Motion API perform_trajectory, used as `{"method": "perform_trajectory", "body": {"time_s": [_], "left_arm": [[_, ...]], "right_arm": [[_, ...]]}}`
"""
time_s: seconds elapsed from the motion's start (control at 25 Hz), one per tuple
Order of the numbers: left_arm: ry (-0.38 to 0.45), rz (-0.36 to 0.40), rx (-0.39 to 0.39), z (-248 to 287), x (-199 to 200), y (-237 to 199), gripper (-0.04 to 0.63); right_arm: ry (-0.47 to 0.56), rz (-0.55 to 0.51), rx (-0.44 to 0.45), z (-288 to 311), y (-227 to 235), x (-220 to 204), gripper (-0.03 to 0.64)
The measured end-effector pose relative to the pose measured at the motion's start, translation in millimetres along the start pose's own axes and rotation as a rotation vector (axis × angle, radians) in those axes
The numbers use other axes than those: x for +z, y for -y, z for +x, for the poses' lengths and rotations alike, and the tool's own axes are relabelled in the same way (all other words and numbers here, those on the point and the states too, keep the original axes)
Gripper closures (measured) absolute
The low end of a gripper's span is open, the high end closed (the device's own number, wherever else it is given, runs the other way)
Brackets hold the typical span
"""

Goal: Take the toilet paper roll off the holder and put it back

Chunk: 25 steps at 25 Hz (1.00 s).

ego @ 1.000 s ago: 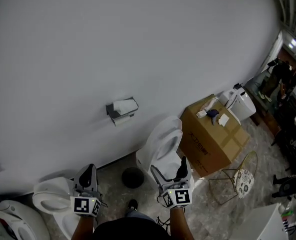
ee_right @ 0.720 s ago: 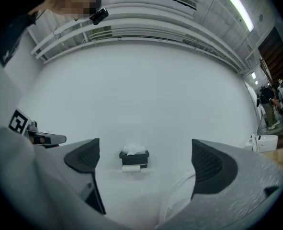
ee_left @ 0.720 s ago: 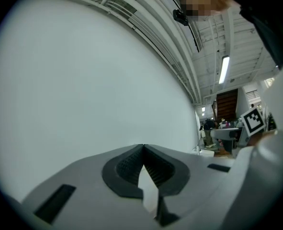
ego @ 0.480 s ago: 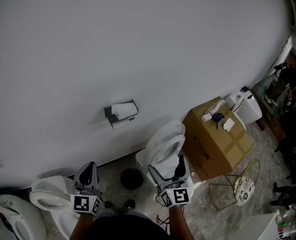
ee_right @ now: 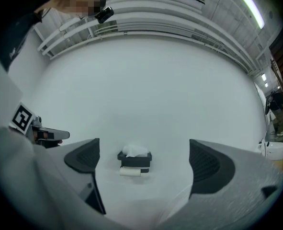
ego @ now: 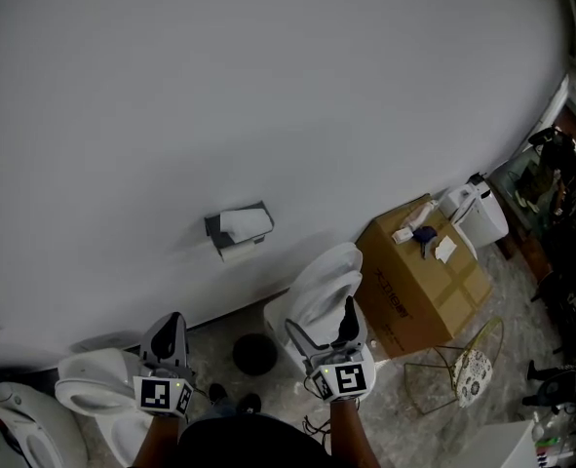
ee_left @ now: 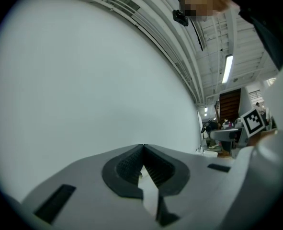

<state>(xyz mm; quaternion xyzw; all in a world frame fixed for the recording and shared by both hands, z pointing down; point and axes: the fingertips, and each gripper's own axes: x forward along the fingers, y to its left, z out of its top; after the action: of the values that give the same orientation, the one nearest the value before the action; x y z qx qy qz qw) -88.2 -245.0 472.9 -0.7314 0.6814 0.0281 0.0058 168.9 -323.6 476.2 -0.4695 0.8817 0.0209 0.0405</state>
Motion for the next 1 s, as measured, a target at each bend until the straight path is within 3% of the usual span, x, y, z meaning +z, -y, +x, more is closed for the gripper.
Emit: {"method": "perform_trajectory", "body": {"time_s": [0.44,1.0], "left_arm": [[0.001,-0.036,0.031,8.0,-8.2,-27.7,0.592],[-0.002,-0.048,0.069,2.6,-12.6,-53.0,0.592]], "right_arm": [[-0.075,-0.034,0.095,43.1,-22.1,-19.2,0.038],[-0.076,-0.137,0.187,99.8,-38.7,-26.4,0.038]]}}
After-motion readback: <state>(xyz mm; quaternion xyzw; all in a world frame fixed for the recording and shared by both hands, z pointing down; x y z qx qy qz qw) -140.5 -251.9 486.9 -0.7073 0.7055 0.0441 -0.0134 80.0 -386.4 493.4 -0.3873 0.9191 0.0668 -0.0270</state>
